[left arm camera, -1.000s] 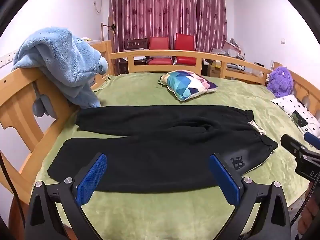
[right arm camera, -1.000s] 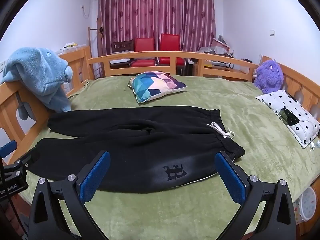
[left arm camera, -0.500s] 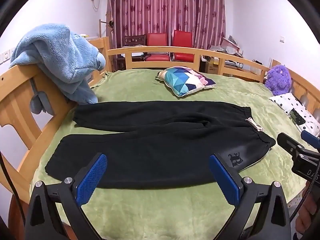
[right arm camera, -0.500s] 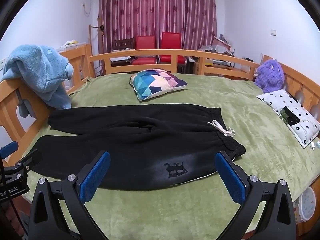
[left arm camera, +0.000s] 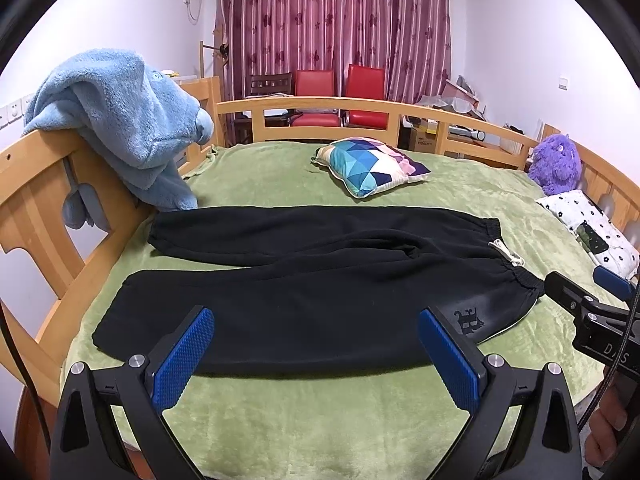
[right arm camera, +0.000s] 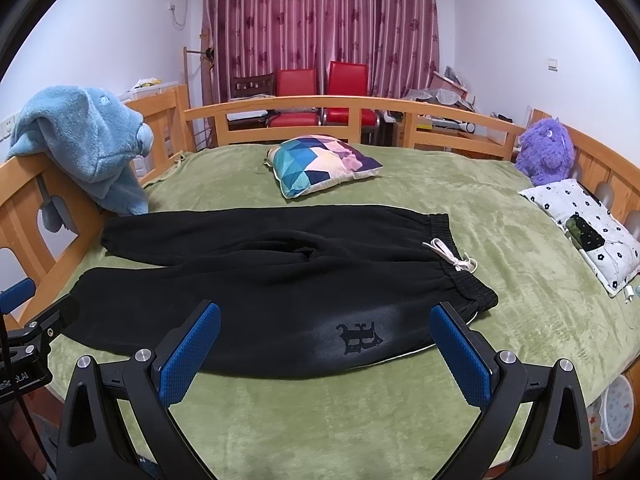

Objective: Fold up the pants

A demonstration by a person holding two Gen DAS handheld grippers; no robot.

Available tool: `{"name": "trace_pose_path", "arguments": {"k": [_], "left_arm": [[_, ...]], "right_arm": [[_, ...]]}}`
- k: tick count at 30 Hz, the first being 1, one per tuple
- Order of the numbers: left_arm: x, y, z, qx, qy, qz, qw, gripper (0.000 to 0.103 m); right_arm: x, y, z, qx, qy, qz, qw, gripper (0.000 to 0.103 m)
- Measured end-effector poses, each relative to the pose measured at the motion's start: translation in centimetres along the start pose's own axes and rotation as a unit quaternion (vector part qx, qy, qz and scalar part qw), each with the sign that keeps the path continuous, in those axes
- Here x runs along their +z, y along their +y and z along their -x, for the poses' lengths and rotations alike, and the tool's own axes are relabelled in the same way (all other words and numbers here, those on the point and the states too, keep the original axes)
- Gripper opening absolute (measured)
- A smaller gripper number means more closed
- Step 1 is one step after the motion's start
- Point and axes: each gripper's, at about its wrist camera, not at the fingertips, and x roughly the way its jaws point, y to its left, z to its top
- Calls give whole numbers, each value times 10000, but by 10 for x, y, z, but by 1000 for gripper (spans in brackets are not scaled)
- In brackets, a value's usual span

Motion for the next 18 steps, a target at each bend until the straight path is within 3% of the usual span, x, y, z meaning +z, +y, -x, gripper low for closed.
{"name": "trace_pose_path", "arguments": {"k": [18], "left_arm": [[2,7,10,-41,-83,38,9999,103]], "right_arm": [[0,-4,9,76,-49,-8,10000,103]]}}
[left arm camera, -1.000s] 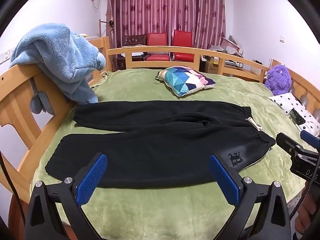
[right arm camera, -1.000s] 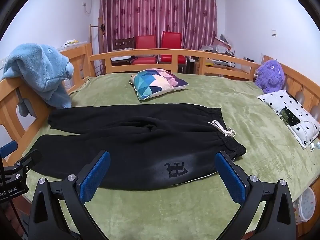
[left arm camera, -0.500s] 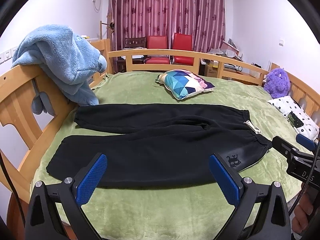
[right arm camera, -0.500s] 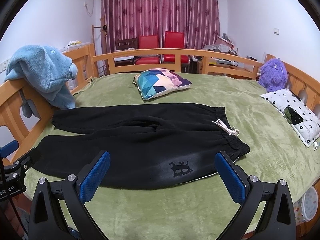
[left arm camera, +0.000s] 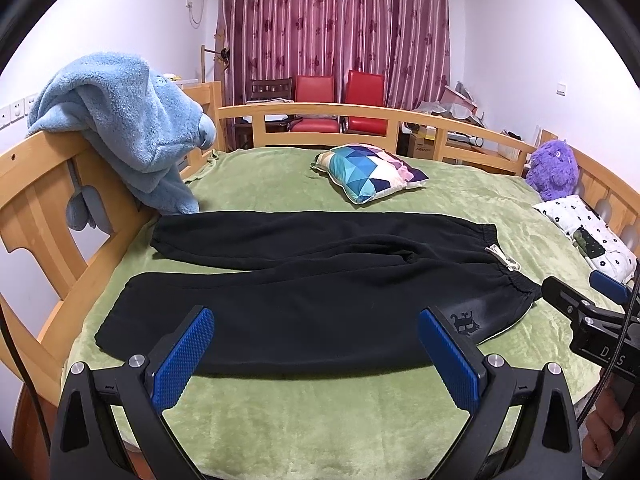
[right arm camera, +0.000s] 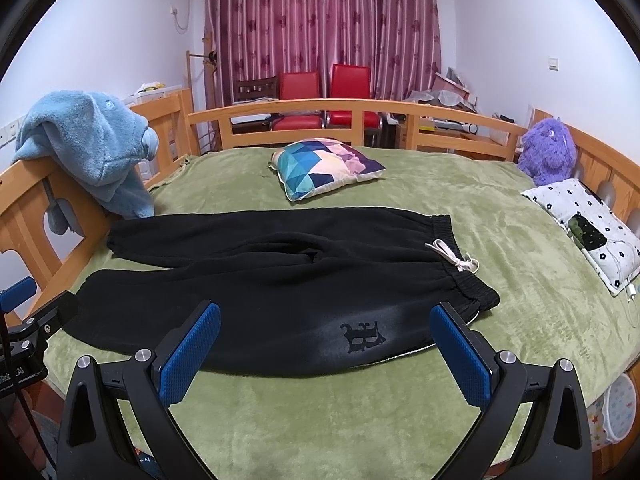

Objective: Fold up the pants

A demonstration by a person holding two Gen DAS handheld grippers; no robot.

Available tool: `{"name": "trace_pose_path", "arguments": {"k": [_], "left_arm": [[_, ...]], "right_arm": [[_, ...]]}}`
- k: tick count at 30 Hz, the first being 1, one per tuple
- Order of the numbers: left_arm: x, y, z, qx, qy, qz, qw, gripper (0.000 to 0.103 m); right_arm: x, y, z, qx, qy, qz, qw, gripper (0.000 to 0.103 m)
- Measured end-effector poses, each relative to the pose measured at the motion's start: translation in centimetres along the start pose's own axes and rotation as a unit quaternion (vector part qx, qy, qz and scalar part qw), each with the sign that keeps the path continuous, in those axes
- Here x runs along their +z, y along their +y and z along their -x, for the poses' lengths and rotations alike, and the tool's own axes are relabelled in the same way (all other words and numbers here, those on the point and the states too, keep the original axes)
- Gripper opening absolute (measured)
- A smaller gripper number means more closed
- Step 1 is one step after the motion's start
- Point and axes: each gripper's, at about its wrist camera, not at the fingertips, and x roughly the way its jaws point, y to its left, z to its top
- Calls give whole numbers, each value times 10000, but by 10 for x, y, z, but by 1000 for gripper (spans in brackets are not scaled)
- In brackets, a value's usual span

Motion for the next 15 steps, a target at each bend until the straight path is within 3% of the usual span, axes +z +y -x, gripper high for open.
{"name": "trace_pose_path", "arguments": {"k": [15], "left_arm": [[0,1,2,-29,-5,-10,10000,103]], "right_arm": [[0,3,2,5,-9,21,10000,103]]}}
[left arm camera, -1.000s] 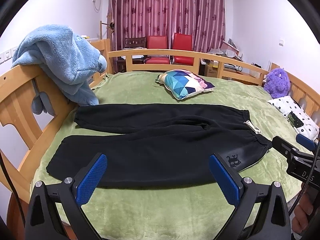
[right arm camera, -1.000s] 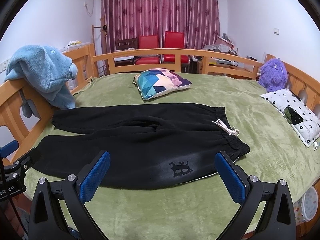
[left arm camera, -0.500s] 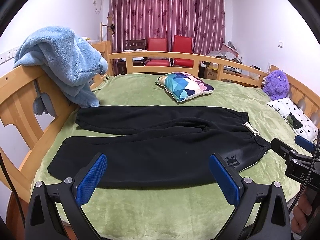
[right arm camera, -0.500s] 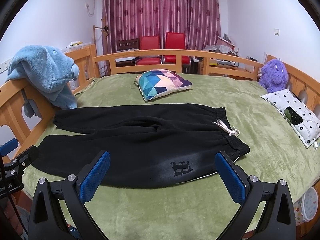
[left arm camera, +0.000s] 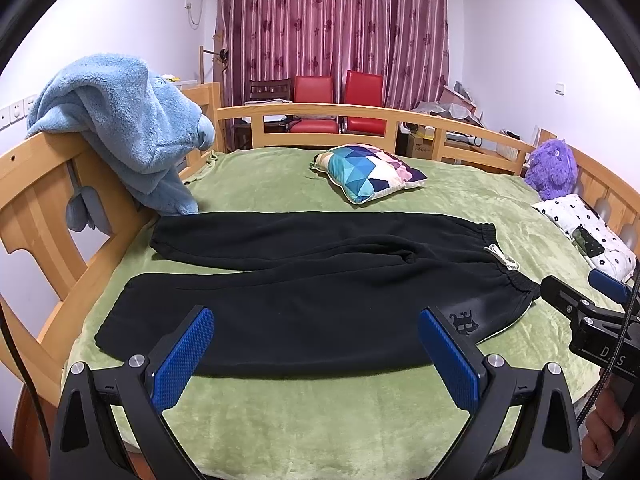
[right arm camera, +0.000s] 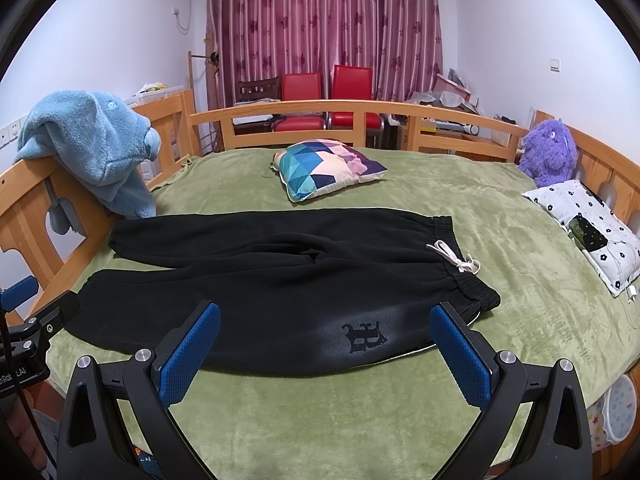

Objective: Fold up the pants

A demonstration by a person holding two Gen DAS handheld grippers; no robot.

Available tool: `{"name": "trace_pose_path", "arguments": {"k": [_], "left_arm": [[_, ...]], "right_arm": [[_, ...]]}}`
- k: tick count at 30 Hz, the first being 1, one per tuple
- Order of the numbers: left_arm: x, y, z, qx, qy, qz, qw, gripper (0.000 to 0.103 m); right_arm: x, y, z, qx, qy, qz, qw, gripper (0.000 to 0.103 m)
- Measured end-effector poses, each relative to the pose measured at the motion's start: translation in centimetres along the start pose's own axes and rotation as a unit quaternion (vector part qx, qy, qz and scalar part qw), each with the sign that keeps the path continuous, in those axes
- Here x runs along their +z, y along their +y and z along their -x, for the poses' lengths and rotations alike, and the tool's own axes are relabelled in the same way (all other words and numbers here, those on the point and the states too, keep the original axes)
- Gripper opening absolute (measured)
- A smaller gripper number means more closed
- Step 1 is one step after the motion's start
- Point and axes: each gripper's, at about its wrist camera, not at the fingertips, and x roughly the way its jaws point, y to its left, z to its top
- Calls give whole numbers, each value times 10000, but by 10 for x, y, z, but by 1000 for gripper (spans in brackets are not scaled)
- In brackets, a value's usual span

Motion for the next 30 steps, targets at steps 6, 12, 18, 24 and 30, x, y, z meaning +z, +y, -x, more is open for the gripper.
{"name": "trace_pose_path", "arguments": {"k": [6,12,18,24,30], "left_arm": [[0,3,0,11,-14,45,10000,103],[0,6,2,11,-15,54,10000,103],[-1,2,5,28,-50,-3,10000,103],[-1,0,7,14,-60,8,10000,103],[-2,-1,9,11,-59,12,10000,103]], "right_arm": [[0,1,1,-26,35,-25,10000,103],[1,2,2,-24,42,-25,10000,103],[1,3,3,-27,39,-12,10000,103],[0,3,4,-23,37,10,10000,103],[-1,4,6,-39,47,32,10000,103]]}}
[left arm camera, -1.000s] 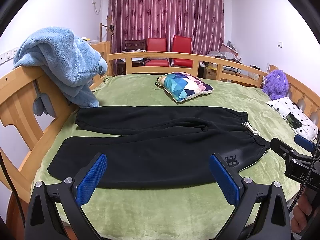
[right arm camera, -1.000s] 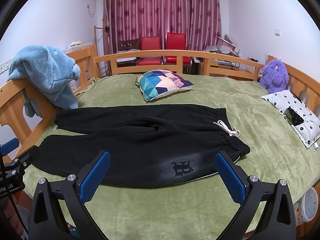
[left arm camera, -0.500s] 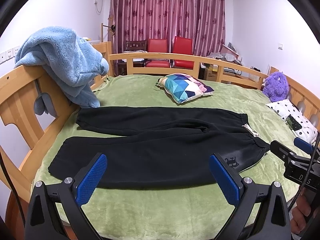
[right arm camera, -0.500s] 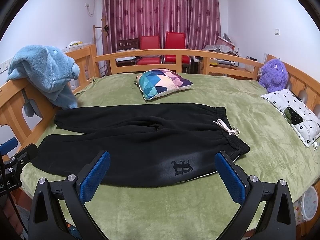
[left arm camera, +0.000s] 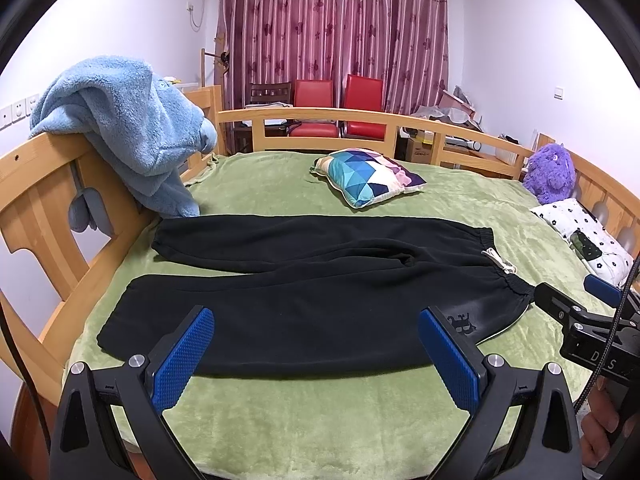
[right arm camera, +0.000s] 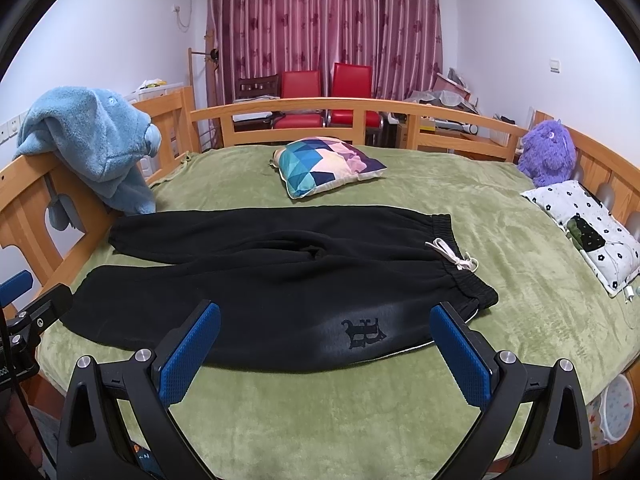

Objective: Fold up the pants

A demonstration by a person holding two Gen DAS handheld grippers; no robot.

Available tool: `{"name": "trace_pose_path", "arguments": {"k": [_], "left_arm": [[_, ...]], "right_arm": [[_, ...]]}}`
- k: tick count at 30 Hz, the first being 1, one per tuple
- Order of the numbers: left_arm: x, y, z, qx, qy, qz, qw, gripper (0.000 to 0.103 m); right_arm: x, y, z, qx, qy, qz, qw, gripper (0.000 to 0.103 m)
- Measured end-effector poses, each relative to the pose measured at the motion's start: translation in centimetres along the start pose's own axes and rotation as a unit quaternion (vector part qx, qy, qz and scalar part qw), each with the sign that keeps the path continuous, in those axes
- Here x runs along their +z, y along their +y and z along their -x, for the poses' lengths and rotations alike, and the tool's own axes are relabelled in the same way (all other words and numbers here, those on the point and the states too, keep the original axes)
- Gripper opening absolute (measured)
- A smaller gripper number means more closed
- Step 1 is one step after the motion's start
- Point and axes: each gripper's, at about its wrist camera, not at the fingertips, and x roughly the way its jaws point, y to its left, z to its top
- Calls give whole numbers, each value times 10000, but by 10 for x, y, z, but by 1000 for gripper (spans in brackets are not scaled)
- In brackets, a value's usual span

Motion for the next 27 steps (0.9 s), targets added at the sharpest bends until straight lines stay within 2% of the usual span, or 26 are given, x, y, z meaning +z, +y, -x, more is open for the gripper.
{"name": "trace_pose_path", "arguments": {"k": [18,27], "left_arm": [[3,5,4,-15,-31,41,10000,103],[5,8,7,-13,-63,57,10000,103]], "right_arm": [[-2,-1,1,-22,36,-22,10000,103],[-7,-4,-2,-121,197,-25,9997,103]]}}
